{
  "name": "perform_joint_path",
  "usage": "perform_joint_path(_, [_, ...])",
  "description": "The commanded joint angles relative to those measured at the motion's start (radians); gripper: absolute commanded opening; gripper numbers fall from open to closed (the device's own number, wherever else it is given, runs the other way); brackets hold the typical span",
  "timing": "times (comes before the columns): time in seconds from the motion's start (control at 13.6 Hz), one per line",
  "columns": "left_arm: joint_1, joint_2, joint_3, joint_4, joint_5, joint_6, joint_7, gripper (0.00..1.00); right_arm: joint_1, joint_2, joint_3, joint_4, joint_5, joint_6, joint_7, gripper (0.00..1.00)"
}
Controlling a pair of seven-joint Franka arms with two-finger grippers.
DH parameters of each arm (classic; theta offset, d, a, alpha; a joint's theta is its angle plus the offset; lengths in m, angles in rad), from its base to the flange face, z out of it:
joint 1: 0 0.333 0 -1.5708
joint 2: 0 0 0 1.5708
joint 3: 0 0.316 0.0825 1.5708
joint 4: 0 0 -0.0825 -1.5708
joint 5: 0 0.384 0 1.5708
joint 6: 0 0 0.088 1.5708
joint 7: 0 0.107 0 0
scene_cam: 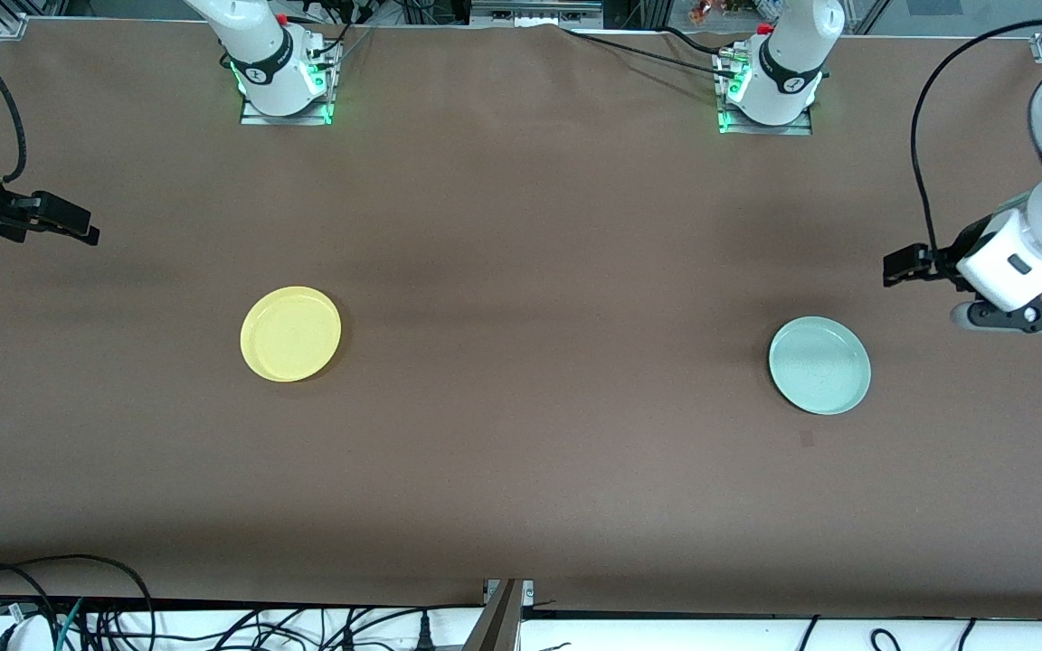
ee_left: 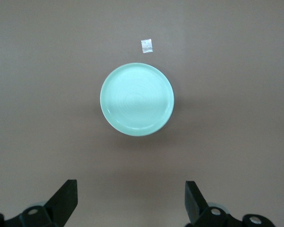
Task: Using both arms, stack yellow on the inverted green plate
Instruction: 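Move the left gripper down to the rim of the green plate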
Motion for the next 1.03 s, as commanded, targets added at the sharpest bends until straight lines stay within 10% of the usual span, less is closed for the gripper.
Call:
perform_joint_path(0.0, [0.020,-0.014,-0.004,-0.140,0.056,0.153,-0.039,1.00,0.000,0.008,0.004,0.011,0.014,-0.001,0.000,1.00])
perform_joint_path(0.95, [0.153,0.358,-0.002,-0.157,0.135,0.484,-0.042,1.00,-0.002,0.008,0.003,0.011,0.014,-0.001,-0.001,1.00])
